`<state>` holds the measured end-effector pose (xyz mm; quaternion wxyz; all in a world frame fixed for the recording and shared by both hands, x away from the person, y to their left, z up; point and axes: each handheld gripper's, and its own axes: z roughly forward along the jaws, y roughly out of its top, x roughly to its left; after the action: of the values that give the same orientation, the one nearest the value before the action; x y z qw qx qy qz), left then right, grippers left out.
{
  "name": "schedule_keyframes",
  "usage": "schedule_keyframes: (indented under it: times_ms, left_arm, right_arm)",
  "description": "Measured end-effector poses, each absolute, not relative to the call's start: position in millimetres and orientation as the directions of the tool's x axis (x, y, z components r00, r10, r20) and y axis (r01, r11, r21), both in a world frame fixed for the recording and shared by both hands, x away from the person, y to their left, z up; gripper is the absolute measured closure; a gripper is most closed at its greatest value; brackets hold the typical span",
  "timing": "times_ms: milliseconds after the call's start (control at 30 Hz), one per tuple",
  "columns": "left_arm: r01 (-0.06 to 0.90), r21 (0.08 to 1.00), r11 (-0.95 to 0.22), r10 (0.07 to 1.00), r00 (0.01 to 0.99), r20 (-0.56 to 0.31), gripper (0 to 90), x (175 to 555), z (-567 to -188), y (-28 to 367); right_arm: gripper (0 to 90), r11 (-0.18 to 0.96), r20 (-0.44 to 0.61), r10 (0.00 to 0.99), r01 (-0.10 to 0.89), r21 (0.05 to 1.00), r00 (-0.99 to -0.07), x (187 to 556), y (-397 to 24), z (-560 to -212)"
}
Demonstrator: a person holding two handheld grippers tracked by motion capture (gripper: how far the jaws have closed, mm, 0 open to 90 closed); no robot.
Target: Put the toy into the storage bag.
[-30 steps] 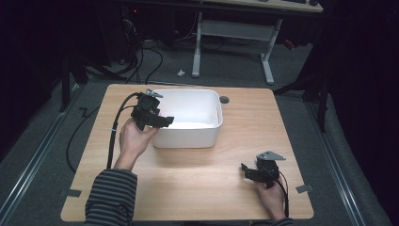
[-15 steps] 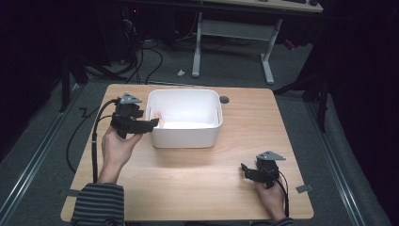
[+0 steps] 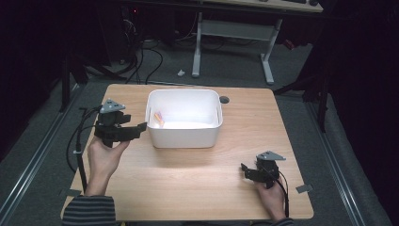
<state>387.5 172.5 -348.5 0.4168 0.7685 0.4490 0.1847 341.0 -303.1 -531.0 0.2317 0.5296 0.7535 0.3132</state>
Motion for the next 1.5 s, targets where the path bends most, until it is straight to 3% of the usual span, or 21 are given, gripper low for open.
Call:
schedule_keyframes:
  times_ms: [533, 1033, 1500]
  left_arm:
    - [0.556, 0.810, -0.185, 0.852, 0.502, -0.150, 32.1, 367, -372, 196]
    - [0.551, 0.807, -0.216, 0.856, 0.504, -0.116, 27.8, 354, -395, 194]
    - [0.583, 0.791, -0.186, 0.842, 0.510, -0.178, 28.5, 350, -421, 192]
  right_arm:
    - [25.3, 0.243, -0.017, 0.943, 0.653, 0.717, -0.331, 341, -303, -531]
    - [25.4, 0.244, -0.019, 0.943, 0.653, 0.717, -0.332, 341, -303, -531]
    - [25.3, 0.244, -0.018, 0.943, 0.653, 0.717, -0.332, 341, -303, -531]
